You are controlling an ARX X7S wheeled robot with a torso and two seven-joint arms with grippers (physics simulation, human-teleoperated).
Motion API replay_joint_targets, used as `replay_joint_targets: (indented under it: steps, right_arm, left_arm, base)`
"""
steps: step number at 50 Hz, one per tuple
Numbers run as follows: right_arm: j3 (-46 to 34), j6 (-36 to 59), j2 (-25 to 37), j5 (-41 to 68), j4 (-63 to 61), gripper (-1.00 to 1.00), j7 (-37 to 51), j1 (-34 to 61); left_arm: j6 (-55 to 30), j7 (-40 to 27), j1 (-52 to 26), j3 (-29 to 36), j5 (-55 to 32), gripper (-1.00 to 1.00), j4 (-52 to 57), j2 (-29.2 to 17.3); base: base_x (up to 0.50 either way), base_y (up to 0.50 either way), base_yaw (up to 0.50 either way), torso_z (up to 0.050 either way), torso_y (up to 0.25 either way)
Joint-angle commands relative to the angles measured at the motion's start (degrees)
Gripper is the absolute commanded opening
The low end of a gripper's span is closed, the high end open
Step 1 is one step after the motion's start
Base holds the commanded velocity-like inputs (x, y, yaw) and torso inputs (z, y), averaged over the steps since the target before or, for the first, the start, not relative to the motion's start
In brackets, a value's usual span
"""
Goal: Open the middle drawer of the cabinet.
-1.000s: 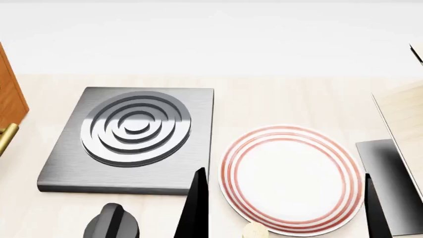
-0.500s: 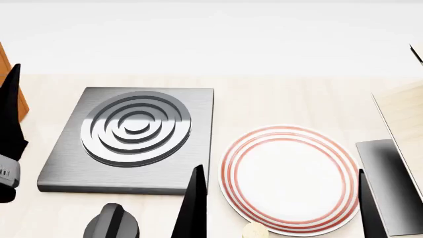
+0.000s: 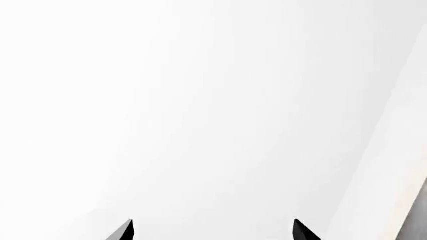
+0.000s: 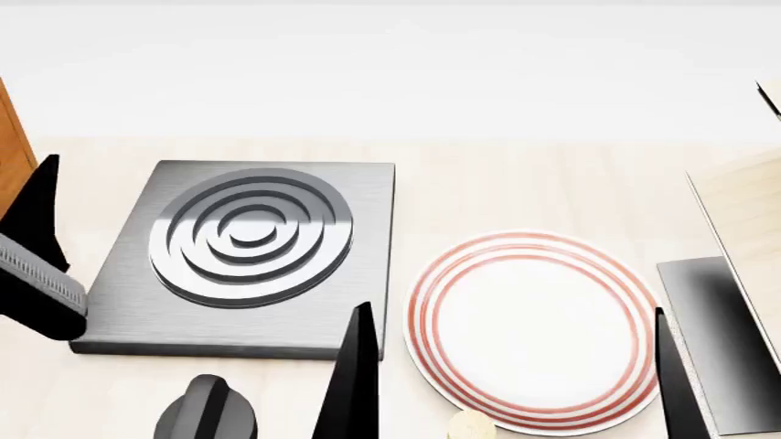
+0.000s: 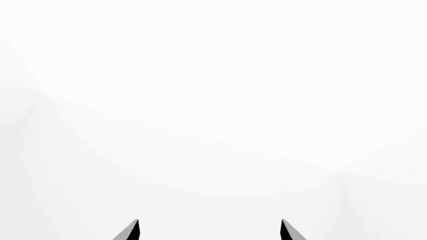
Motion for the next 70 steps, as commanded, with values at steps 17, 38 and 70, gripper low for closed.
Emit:
replay_joint_targets:
  steps: [17, 38, 70]
  right_arm:
    - [1.0, 0.6, -1.2, -1.1, 0.0, 1.00, -1.8, 0.5]
    - [0.7, 1.2, -1.2, -1.2, 0.0, 1.00, -2.0, 0.7]
    - [0.2, 1.5, -1.2, -1.5, 0.0, 1.00, -2.1, 0.8]
  left_arm:
    - [4.7, 11.5, 6.5, -0.5, -4.0, 1.00, -16.4, 6.9]
    - [5.8, 15.7, 9.2, -0.1, -5.2, 1.00, -22.1, 8.5]
    - [3.6, 14.2, 11.2, 2.5, 0.5, 1.00, -28.1, 10.3]
  base:
    - [0.00, 0.00, 0.00, 0.000, 0.000]
    - [0.00, 0.00, 0.00, 0.000, 0.000]
    - [0.00, 0.00, 0.00, 0.000, 0.000]
